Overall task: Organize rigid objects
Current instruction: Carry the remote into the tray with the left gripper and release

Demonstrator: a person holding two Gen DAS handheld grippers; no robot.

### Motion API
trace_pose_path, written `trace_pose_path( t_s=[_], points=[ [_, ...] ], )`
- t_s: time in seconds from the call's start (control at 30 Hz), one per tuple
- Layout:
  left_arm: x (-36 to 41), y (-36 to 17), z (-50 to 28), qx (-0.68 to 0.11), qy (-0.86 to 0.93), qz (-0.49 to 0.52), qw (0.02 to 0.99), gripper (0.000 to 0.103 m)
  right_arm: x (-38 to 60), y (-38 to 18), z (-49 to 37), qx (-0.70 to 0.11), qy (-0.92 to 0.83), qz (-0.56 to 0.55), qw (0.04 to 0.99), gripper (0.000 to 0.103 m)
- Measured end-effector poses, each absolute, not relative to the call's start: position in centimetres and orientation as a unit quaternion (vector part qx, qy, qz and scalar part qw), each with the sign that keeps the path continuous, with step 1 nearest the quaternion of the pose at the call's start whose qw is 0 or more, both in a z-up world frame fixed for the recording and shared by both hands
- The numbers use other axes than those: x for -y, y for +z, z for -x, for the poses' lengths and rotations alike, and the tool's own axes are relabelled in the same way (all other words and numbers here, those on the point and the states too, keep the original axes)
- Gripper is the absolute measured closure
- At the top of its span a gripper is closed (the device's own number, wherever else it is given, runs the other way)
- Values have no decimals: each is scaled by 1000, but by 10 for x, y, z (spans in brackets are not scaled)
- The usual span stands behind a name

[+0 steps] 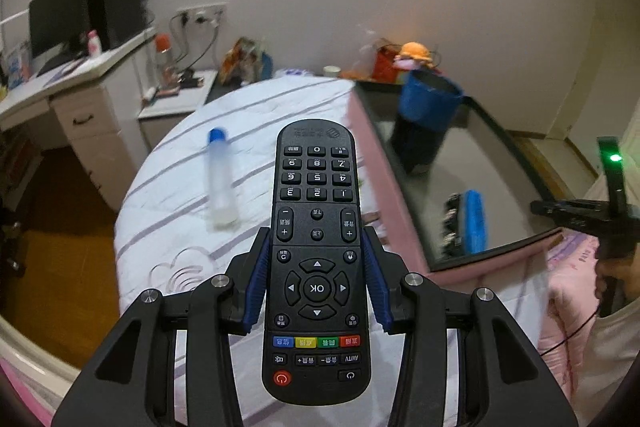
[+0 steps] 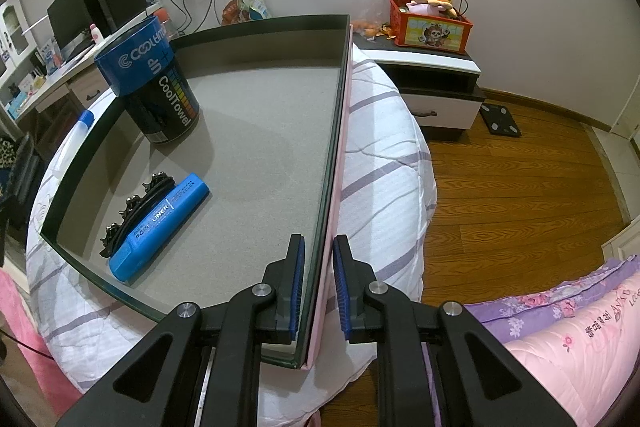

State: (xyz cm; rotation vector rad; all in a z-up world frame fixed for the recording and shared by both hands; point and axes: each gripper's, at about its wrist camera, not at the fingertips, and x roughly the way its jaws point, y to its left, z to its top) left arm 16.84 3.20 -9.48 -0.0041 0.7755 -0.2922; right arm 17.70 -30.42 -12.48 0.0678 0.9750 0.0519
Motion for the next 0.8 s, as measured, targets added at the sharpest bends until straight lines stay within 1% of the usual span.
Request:
trace_pose_path(
  t_s=[0.37, 0.63, 0.8],
  points=[
    [56, -71, -180, -358, -226, -21, 906, 59, 304, -124, -177, -468, 26, -32, 883, 87],
    [132, -80, -199, -376, -267, -31, 887, 59, 303, -122, -176, -466, 26, -37, 884, 87],
    [168, -95, -214, -400, -275, -27, 874, 59, 303, -121, -176, -464, 25, -39, 884, 87]
  ],
)
